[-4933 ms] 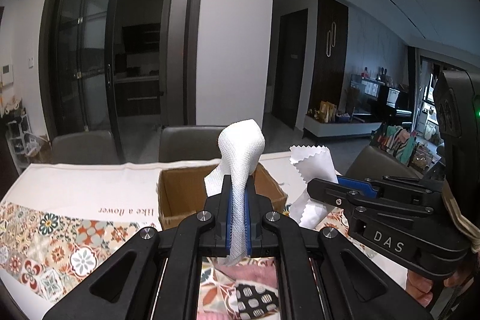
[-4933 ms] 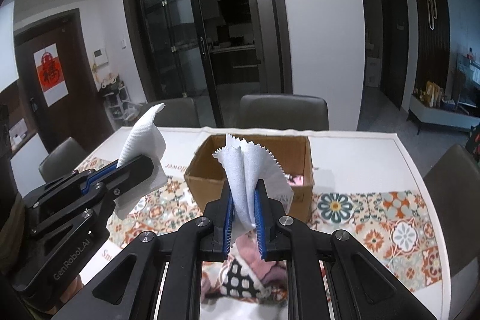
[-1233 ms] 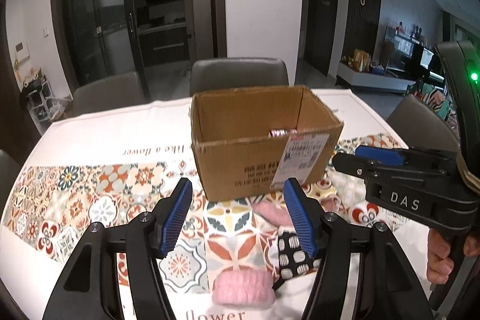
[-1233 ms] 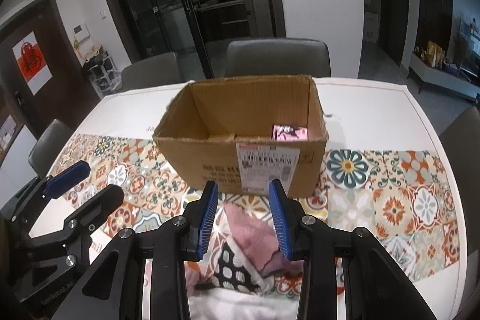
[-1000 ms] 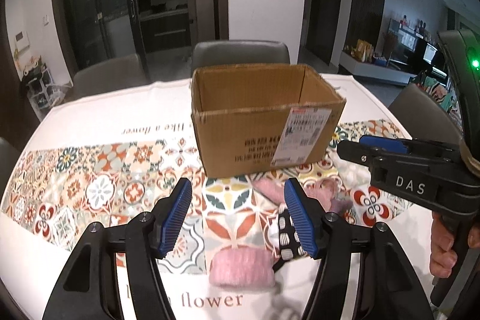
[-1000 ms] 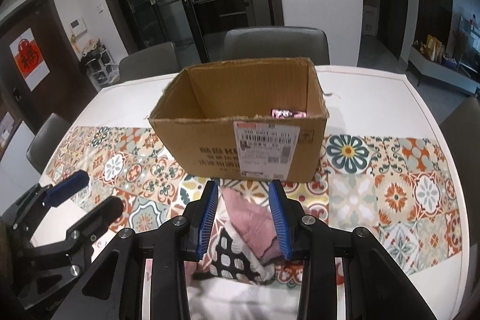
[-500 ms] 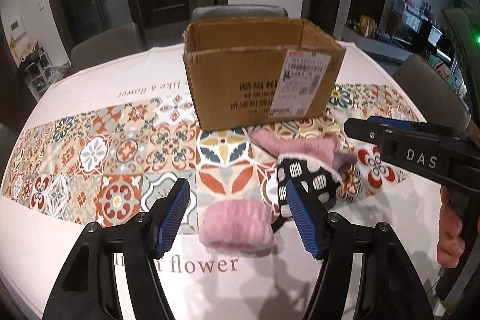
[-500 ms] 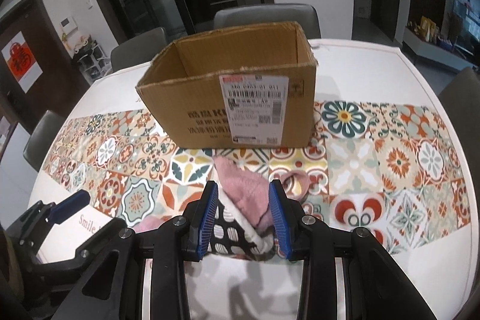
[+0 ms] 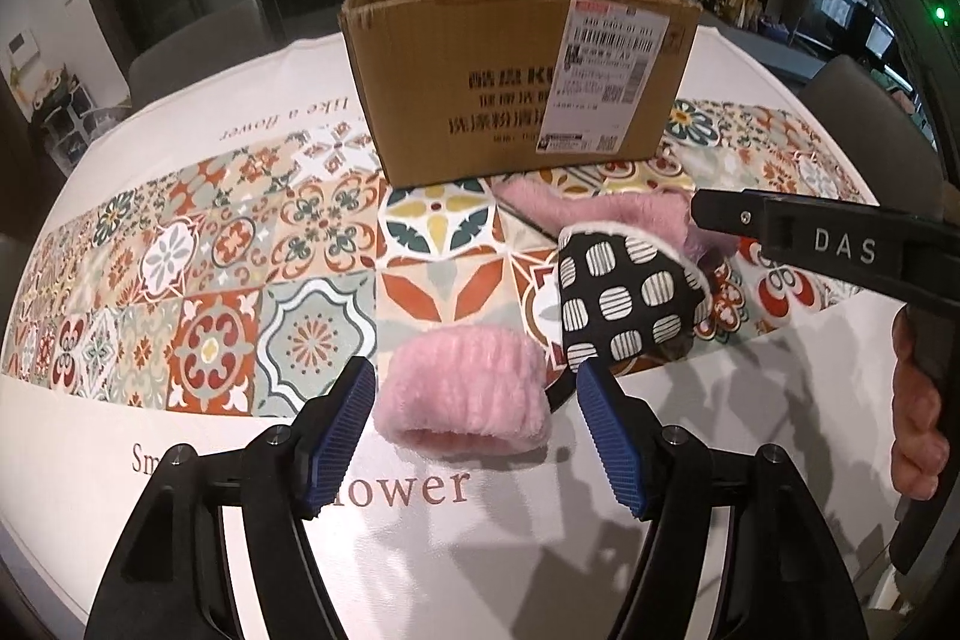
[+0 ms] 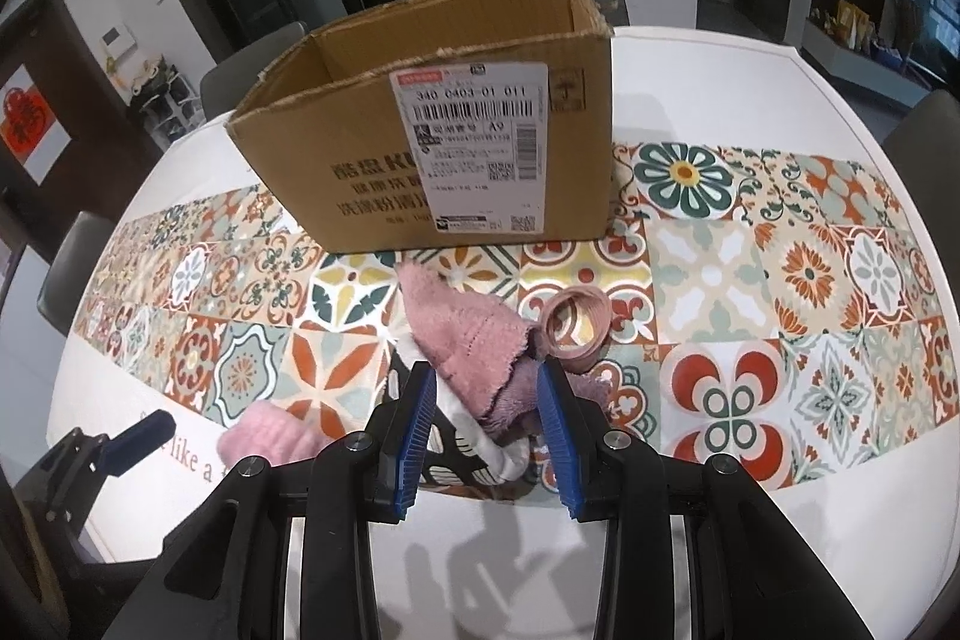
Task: Organize soft objects
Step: 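Grasp the pink fluffy wristband with the left tool while the right tool grasps the pink towel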
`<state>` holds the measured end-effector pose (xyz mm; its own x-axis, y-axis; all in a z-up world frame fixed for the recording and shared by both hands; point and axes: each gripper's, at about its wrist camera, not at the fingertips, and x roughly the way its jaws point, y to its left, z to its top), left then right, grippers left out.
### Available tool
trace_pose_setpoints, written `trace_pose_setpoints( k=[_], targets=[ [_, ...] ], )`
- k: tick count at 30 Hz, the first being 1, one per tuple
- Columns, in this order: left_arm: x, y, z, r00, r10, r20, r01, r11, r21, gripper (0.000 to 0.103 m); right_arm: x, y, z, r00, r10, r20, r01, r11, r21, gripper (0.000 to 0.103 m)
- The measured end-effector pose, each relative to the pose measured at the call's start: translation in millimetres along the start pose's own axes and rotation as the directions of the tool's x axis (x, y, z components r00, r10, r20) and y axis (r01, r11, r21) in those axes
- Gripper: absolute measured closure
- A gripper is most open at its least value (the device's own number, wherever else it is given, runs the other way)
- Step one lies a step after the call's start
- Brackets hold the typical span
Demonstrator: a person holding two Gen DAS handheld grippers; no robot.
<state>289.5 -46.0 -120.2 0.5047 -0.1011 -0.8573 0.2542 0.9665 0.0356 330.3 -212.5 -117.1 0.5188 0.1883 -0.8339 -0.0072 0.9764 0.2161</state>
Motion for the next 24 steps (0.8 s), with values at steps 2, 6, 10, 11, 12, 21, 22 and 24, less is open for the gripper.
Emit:
trace_pose_setpoints(
  k=[2, 6, 10, 11, 12, 21, 22, 24],
  targets=[
    [6, 0, -1, 1.000, 0.006, -0.015, -0.006, 1.000, -0.001, 0.034, 5, -2, 0, 1.000, 0.000, -0.013, 0.000, 1.000, 0.005, 0.066],
    [18, 1, -4, 0.999, 0.017, -0.044, -0.017, 1.000, -0.007, 0.034, 18, -4, 1, 0.999, -0.011, -0.035, 0.011, 1.000, 0.004, 0.066],
    [33, 2, -7, 0.996, 0.019, -0.088, -0.020, 1.000, -0.013, 0.034, 31, -5, 2, 0.998, -0.009, -0.061, 0.009, 1.000, 0.004, 0.066],
    [37, 2, -9, 0.995, 0.021, -0.096, -0.023, 1.000, -0.016, 0.033, 33, -4, 2, 0.998, -0.005, -0.067, 0.005, 1.000, 0.004, 0.066],
    [40, 2, -10, 0.994, 0.025, -0.104, -0.027, 0.999, -0.017, 0.033, 37, -4, 2, 0.997, -0.001, -0.073, 0.001, 1.000, 0.004, 0.066],
    [56, 5, -13, 0.992, 0.015, -0.126, -0.019, 0.999, -0.035, 0.032, 53, -6, 3, 0.995, 0.000, -0.098, 0.001, 1.000, 0.010, 0.066],
    [56, 5, -14, 0.992, 0.012, -0.126, -0.016, 0.999, -0.036, 0.032, 55, -6, 3, 0.995, -0.001, -0.101, 0.001, 1.000, 0.009, 0.066],
    [57, 4, -15, 0.992, 0.003, -0.125, -0.008, 0.999, -0.039, 0.032, 57, -7, 2, 0.994, -0.003, -0.105, 0.004, 1.000, 0.010, 0.066]
  ],
)
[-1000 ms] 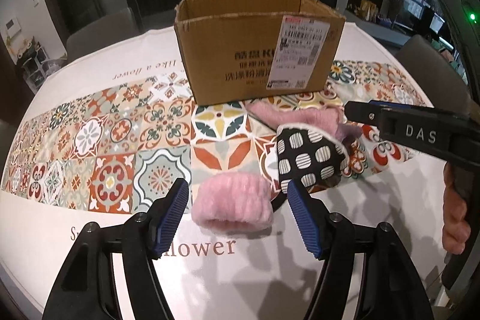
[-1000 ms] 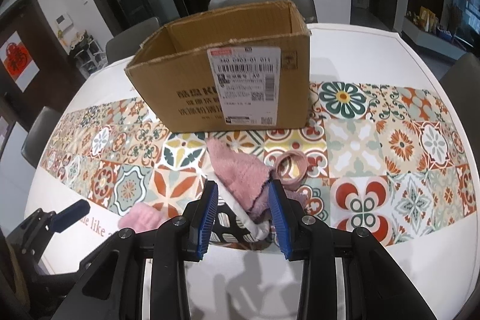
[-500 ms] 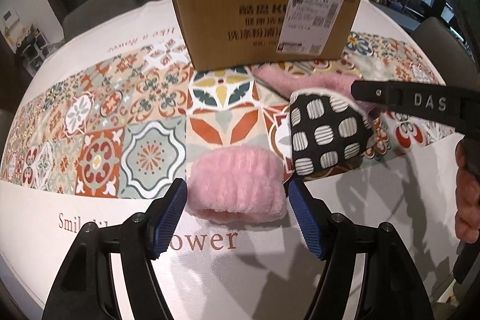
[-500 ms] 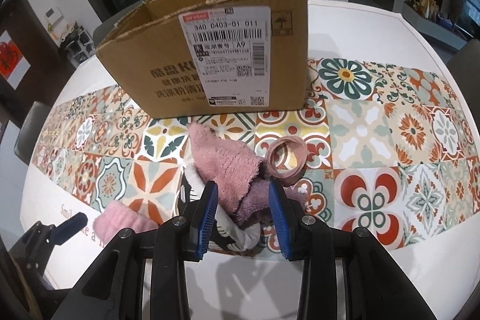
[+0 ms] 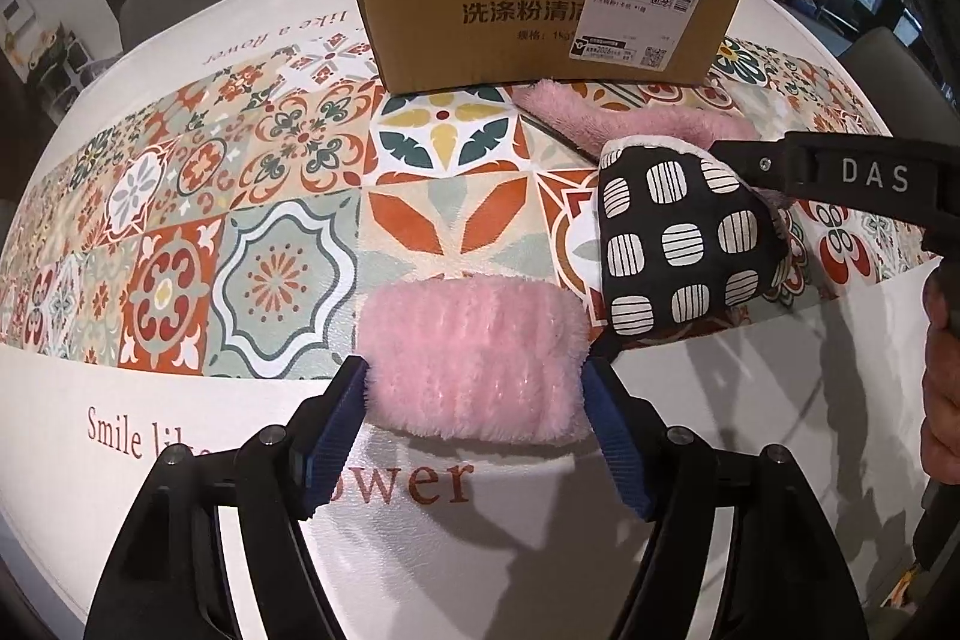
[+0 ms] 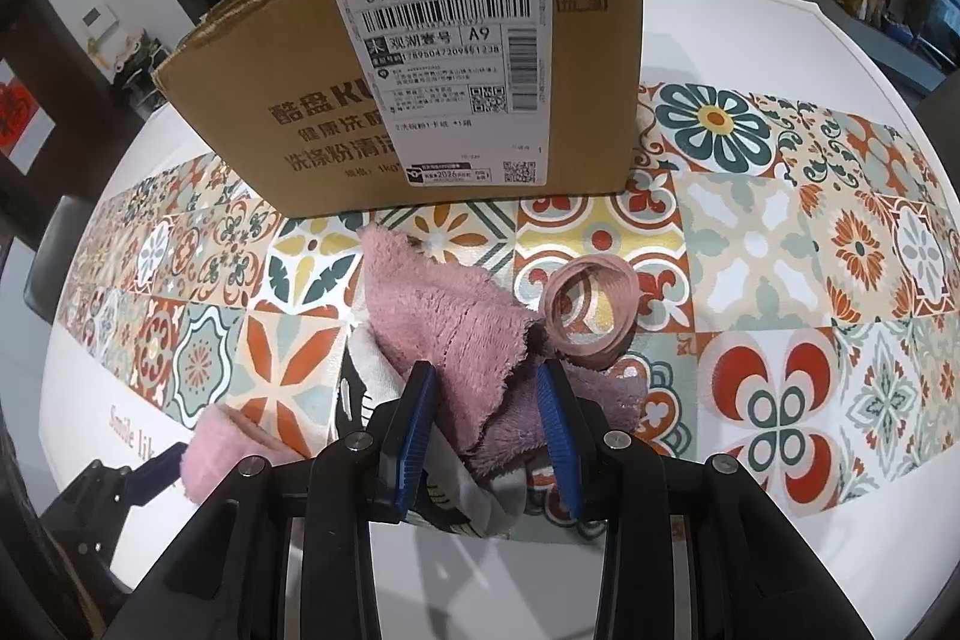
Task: Organize soft objects
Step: 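Grasp the pink fluffy wristband with the left tool while the right tool grasps the pink towel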
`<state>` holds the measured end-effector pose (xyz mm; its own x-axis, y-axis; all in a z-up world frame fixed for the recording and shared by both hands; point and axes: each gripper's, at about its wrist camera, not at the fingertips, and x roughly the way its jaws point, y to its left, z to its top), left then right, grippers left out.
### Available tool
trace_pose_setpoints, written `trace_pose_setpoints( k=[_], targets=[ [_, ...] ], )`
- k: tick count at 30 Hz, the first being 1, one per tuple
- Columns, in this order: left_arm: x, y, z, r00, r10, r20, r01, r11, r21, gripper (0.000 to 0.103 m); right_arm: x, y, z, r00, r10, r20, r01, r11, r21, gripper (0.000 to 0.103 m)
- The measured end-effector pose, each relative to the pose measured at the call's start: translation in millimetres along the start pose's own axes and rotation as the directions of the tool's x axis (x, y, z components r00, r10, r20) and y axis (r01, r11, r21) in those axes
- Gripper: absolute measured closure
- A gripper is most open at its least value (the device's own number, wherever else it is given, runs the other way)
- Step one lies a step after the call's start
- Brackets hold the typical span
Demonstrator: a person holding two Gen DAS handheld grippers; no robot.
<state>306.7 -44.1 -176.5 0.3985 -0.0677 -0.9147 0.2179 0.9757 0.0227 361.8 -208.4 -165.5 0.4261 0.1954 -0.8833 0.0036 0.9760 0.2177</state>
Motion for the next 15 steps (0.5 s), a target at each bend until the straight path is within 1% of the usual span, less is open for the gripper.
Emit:
trace_pose_setpoints(
  k=[4, 6, 9, 11, 12, 13, 15],
  targets=[
    [2.5, 1.3, -2.0, 0.999, -0.033, -0.008, 0.033, 0.999, -0.009, 0.041, 1.9, 0.8, -1.6, 1.000, -0.001, -0.003, 0.001, 1.000, -0.010, 0.070],
    [2.6, 0.5, -3.3, 0.999, -0.043, -0.006, 0.043, 0.999, -0.006, 0.045, 2.5, 2.2, -2.4, 1.000, 0.005, -0.008, -0.005, 1.000, -0.020, 0.082],
    [1.7, 0.0, -4.6, 0.999, -0.053, -0.003, 0.053, 0.999, -0.003, 0.052, 2.7, 6.2, -3.8, 1.000, 0.009, -0.010, -0.009, 0.999, -0.038, 0.089],
    [0.5, 0.9, -5.0, 0.998, -0.057, 0.004, 0.057, 0.998, -0.014, 0.063, 1.9, 6.9, -4.6, 1.000, 0.013, -0.008, -0.013, 0.999, -0.039, 0.093],
    [0.0, 2.4, -5.4, 0.998, -0.062, 0.008, 0.063, 0.998, -0.023, 0.066, 1.1, 7.4, -5.1, 1.000, 0.011, -0.006, -0.011, 0.999, -0.041, 0.095],
    [-0.5, 3.8, -5.8, 0.998, -0.069, 0.011, 0.069, 0.997, -0.033, 0.070, 0.4, 8.0, -5.4, 1.000, 0.010, -0.003, -0.011, 0.999, -0.043, 0.096],
    [-1.3, 5.6, -6.1, 0.997, -0.074, 0.017, 0.075, 0.996, -0.045, 0.074, -1.4, 9.8, -6.0, 1.000, 0.008, 0.003, -0.008, 0.999, -0.050, 0.097]
  ],
)
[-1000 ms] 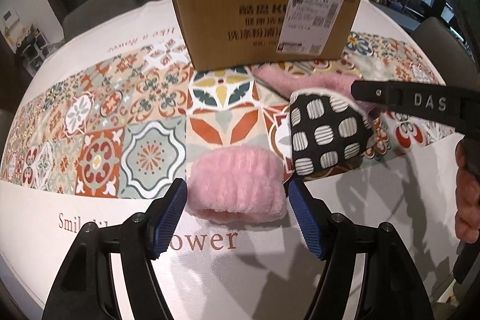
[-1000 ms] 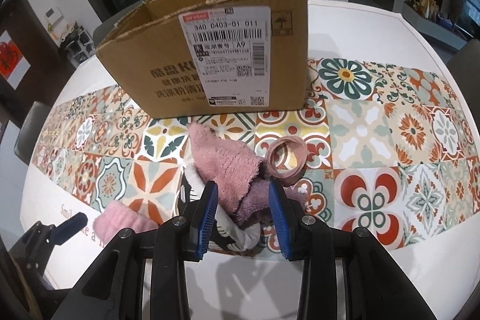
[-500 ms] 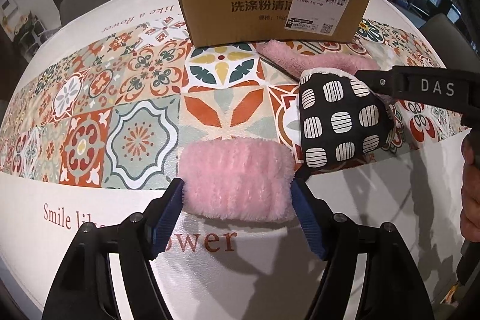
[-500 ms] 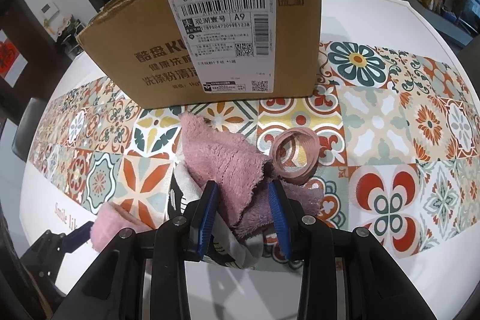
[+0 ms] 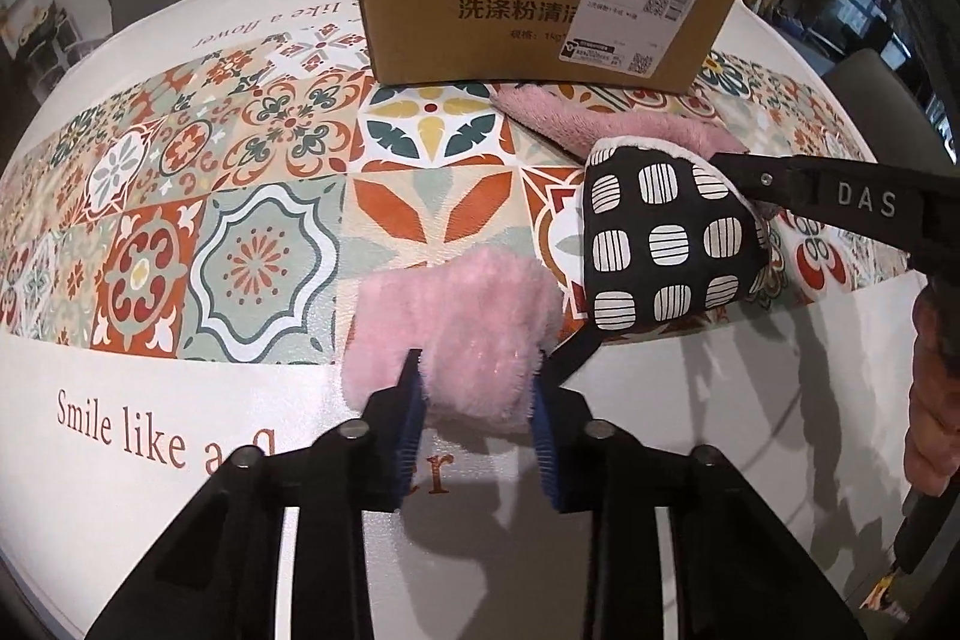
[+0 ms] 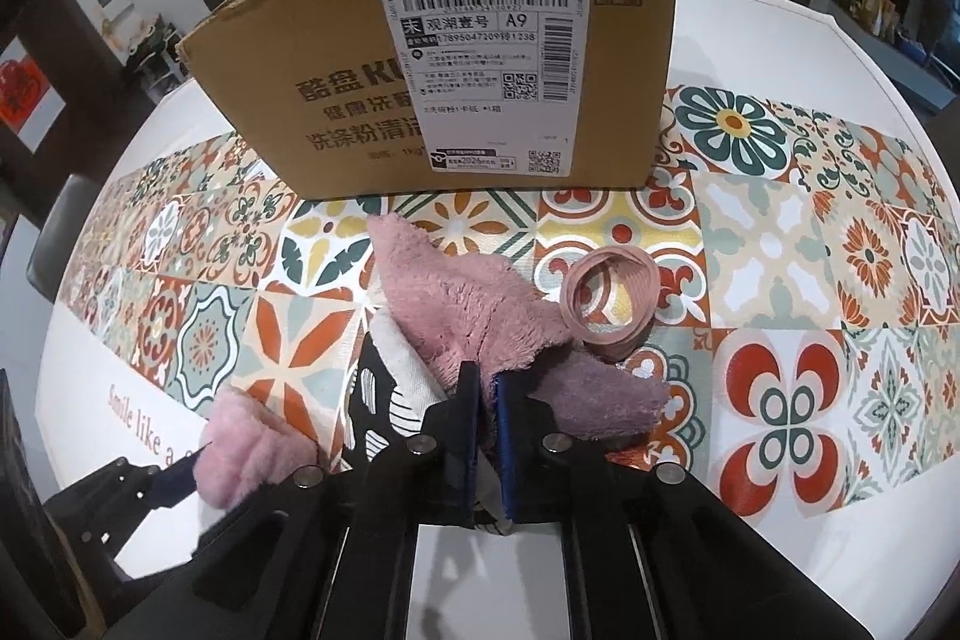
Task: Organize soft objects
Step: 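Grasp the pink fluffy wristband with the left tool while the right tool grasps the pink towel, then lift the wristband with the left tool while the right tool carries the pink towel over the box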
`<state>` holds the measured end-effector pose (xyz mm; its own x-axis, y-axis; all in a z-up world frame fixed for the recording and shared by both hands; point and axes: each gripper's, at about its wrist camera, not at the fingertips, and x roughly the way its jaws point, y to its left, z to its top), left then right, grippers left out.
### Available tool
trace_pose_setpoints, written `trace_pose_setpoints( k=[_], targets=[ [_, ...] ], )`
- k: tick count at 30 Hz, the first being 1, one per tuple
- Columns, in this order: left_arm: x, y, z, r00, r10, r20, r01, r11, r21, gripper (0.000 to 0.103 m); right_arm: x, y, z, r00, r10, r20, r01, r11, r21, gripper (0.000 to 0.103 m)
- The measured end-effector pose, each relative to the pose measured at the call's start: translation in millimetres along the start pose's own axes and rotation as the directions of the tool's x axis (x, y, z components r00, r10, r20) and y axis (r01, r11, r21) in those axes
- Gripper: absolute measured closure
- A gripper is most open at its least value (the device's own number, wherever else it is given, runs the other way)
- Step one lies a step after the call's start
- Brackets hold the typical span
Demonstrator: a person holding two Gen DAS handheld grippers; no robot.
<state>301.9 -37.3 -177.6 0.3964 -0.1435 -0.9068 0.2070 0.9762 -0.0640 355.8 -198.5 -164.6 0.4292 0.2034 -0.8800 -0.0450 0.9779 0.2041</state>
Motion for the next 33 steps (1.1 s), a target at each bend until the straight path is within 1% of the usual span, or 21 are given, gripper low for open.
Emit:
trace_pose_setpoints(
  k=[2, 4, 10, 14, 22, 33],
  targets=[
    [-2, 2, -1, 1.000, -0.008, 0.009, 0.008, 1.000, -0.013, 0.078, -4, 1, -1, 1.000, -0.007, 0.016, 0.007, 1.000, 0.000, 0.098],
    [-5, 3, -1, 1.000, -0.013, 0.018, 0.013, 1.000, -0.020, 0.079, -10, 3, -1, 0.999, -0.007, 0.032, 0.007, 1.000, -0.005, 0.098],
    [-20, 5, 0, 0.998, -0.023, 0.062, 0.025, 0.999, -0.038, 0.080, -26, 9, -1, 0.997, -0.002, 0.077, 0.004, 1.000, -0.020, 0.098],
    [-36, 5, 4, 0.993, -0.032, 0.113, 0.037, 0.998, -0.042, 0.080, -37, 11, 0, 0.994, 0.001, 0.106, 0.001, 1.000, -0.017, 0.098],
    [-64, 1, 13, 0.980, -0.054, 0.193, 0.063, 0.997, -0.042, 0.080, -65, 13, 3, 0.985, 0.015, 0.172, -0.013, 1.000, -0.011, 0.098],
    [-98, -5, 28, 0.954, -0.089, 0.287, 0.103, 0.994, -0.032, 0.080, -98, 13, 6, 0.968, 0.016, 0.250, -0.016, 1.000, 0.000, 0.098]
  ],
)
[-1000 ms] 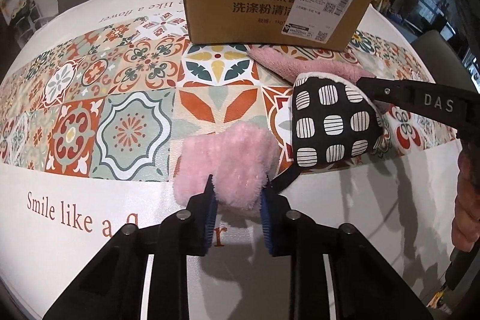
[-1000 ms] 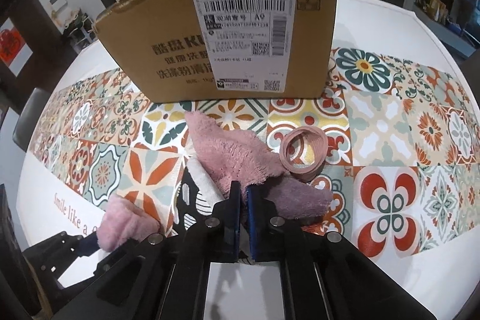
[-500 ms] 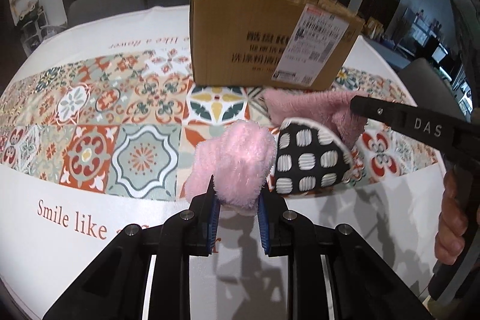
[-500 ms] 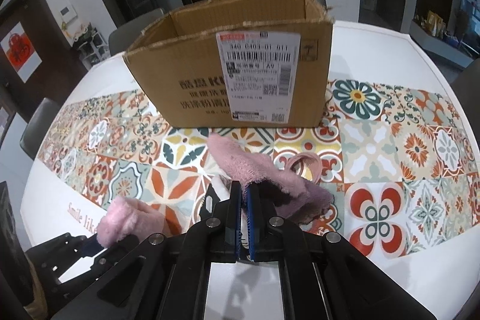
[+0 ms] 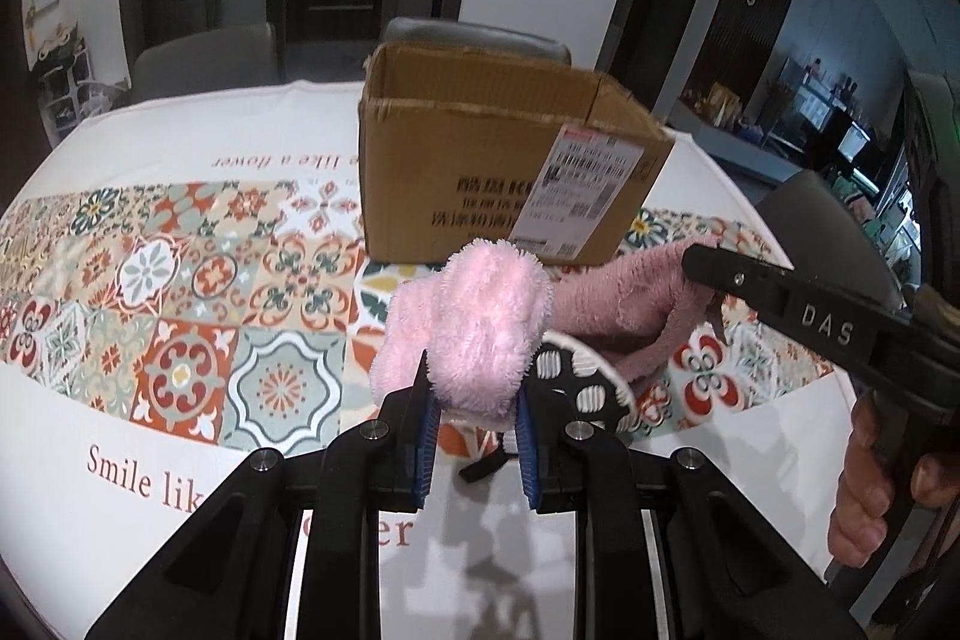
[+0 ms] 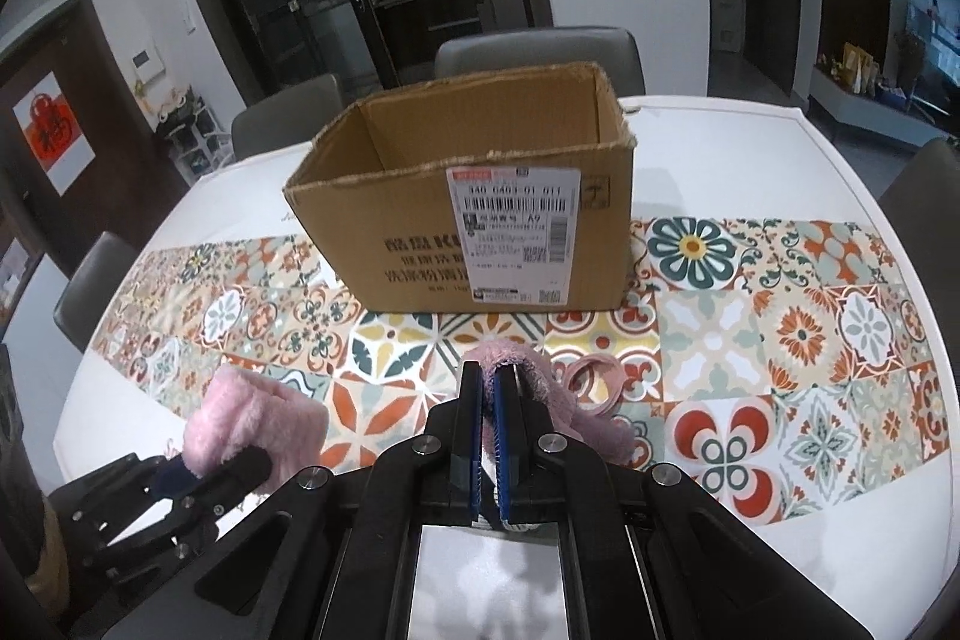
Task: Organize soft objects
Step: 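Lift the wristband with the left tool while the right tool carries the pink towel over the box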
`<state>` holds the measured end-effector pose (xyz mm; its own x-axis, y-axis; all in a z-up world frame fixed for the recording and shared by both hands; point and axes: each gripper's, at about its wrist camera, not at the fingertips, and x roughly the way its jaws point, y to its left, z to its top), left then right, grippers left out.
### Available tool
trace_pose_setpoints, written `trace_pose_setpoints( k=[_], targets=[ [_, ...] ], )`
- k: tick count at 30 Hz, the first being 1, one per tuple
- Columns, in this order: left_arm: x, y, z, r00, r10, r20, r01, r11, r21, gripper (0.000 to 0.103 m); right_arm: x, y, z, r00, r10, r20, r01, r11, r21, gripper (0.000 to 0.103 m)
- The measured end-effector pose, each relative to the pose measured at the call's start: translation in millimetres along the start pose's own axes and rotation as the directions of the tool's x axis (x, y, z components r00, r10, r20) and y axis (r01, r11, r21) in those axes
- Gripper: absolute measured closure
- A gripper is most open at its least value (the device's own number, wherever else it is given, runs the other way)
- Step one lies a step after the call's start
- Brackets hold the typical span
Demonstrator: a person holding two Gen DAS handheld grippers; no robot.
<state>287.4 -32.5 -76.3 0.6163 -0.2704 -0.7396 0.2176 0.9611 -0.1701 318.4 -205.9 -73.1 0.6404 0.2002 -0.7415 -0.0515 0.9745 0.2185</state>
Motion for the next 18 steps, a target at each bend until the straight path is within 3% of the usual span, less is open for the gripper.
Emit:
trace_pose_setpoints(
  k=[18],
  targets=[
    [-38, -16, 36, 0.989, -0.030, 0.143, 0.026, 0.999, 0.030, 0.080, -50, 3, 21, 0.992, 0.015, 0.126, -0.016, 1.000, 0.007, 0.098]
  ],
)
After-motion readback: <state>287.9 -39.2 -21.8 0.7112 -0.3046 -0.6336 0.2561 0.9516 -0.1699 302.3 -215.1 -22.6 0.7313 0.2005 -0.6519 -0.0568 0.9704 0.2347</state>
